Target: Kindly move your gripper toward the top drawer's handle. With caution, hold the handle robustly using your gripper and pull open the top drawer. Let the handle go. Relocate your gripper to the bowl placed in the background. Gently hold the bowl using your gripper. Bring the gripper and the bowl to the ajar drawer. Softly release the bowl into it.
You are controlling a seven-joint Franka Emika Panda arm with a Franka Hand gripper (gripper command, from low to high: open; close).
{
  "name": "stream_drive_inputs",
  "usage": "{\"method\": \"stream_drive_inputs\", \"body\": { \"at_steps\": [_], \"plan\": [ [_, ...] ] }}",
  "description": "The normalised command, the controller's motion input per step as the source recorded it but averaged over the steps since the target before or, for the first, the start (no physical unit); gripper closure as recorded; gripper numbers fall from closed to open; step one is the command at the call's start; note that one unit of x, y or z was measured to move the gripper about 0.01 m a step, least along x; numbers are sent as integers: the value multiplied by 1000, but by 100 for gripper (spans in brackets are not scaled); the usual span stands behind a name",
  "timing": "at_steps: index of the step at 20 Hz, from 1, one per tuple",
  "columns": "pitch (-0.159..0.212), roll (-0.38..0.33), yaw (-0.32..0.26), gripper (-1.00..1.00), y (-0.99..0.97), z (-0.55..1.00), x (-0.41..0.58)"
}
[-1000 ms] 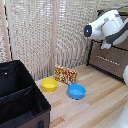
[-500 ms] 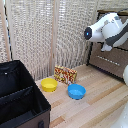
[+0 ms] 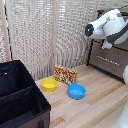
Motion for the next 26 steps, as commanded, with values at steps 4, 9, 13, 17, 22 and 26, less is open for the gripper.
{"method": "stream_drive_inputs", "body": {
  "at_steps": [4, 9, 13, 17, 22, 26],
  "plan": [
    [21, 87, 31, 100, 844, 143, 228],
    [12, 28, 2, 100, 925, 125, 273],
    [0, -2, 0, 100, 965, 116, 191],
    [6, -8, 0, 100, 831, 92, 114],
    [22, -23, 1, -100, 219, 0, 255],
    [12, -2, 63, -100, 333, 0, 341]
  ]
}}
